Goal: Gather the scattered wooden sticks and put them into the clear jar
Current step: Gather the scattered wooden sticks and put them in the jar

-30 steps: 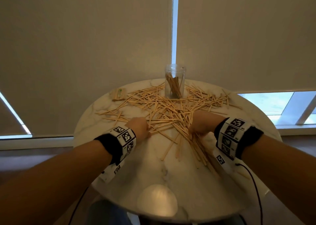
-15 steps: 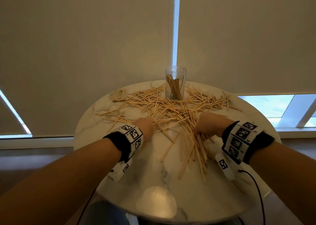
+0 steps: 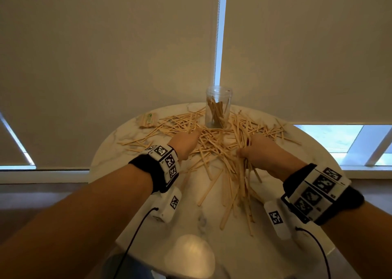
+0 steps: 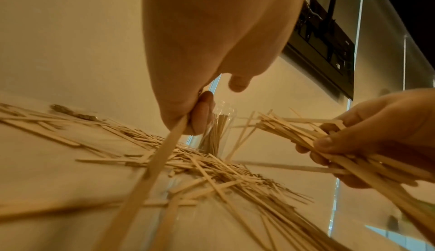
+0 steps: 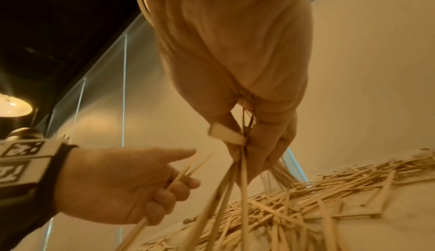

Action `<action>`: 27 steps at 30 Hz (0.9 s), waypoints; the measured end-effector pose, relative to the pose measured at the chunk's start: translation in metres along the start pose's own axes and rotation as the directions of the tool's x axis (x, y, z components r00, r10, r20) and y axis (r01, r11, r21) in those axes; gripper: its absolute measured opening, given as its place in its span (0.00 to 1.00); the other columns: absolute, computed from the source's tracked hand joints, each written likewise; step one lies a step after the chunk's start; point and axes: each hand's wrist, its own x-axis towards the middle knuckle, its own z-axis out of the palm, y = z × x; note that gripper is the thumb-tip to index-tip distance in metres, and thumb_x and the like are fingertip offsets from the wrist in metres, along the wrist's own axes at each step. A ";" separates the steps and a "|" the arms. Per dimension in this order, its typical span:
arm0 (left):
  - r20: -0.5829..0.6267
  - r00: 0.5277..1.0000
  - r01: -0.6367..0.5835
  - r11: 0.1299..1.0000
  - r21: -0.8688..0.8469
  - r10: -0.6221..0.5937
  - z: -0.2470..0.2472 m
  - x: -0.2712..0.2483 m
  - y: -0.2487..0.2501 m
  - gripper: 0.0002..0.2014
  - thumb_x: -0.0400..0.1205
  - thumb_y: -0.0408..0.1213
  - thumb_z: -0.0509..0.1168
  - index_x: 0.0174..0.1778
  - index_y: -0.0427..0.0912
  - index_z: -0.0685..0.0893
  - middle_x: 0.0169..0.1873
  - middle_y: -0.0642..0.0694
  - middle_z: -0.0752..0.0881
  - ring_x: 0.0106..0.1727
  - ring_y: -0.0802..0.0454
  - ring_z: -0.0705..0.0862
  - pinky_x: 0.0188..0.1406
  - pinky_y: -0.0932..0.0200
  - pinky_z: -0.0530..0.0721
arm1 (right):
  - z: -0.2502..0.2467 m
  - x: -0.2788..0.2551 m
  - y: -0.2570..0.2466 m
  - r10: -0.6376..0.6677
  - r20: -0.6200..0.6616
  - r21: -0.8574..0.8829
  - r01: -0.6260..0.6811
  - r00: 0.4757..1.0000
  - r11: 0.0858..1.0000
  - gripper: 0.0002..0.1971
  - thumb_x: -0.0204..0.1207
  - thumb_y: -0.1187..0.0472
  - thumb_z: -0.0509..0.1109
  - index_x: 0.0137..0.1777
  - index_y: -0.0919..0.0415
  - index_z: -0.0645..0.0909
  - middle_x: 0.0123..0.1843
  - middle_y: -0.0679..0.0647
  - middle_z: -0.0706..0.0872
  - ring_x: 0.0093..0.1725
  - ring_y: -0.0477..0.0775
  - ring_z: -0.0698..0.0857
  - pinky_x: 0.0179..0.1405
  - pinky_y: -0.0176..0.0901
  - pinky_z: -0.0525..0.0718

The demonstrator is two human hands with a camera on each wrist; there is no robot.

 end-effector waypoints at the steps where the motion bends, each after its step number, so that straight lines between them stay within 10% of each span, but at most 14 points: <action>1: 0.032 0.999 -0.002 0.999 -0.039 0.003 0.003 -0.001 0.003 0.35 0.80 0.71 0.55 0.51 0.38 0.82 0.27 0.47 0.74 0.29 0.48 0.72 0.33 0.57 0.74 | 0.003 -0.001 -0.003 -0.036 -0.018 -0.015 0.035 0.999 0.999 0.09 0.81 0.62 0.70 0.46 0.70 0.86 0.44 0.67 0.90 0.40 0.63 0.90 0.47 0.63 0.90; 6: 0.146 0.987 -0.055 0.992 -0.110 0.071 0.017 -0.005 0.015 0.63 0.51 0.92 0.50 0.63 0.42 0.84 0.50 0.43 0.89 0.46 0.39 0.86 0.58 0.44 0.85 | 0.023 -0.005 -0.026 -0.235 -0.028 -0.086 0.232 0.972 0.969 0.04 0.82 0.59 0.68 0.47 0.59 0.81 0.40 0.56 0.88 0.39 0.57 0.88 0.38 0.53 0.89; 10: 0.111 0.990 -0.039 0.929 -0.369 0.085 0.028 0.001 0.019 0.30 0.71 0.66 0.70 0.54 0.42 0.87 0.41 0.47 0.91 0.45 0.48 0.88 0.53 0.48 0.87 | 0.043 -0.001 -0.039 -0.404 0.066 -0.253 0.407 0.912 0.878 0.07 0.84 0.62 0.63 0.57 0.61 0.81 0.52 0.58 0.88 0.49 0.58 0.87 0.41 0.43 0.81; 14: -0.036 0.998 -0.055 0.929 -0.366 0.045 0.024 0.019 0.011 0.14 0.80 0.43 0.61 0.48 0.35 0.85 0.39 0.38 0.87 0.41 0.40 0.86 0.45 0.44 0.85 | 0.056 0.008 -0.041 -0.453 0.161 -0.332 0.481 0.877 0.812 0.17 0.84 0.60 0.65 0.71 0.58 0.77 0.58 0.56 0.88 0.54 0.58 0.85 0.45 0.43 0.78; 27: -0.216 0.971 -0.218 0.746 -0.629 0.102 -0.016 0.033 -0.007 0.17 0.91 0.48 0.52 0.41 0.44 0.73 0.26 0.51 0.73 0.26 0.55 0.75 0.30 0.55 0.80 | 0.038 0.025 -0.022 -0.353 0.004 -0.257 0.342 0.936 0.904 0.05 0.78 0.59 0.75 0.53 0.52 0.88 0.45 0.46 0.89 0.46 0.45 0.87 0.50 0.45 0.88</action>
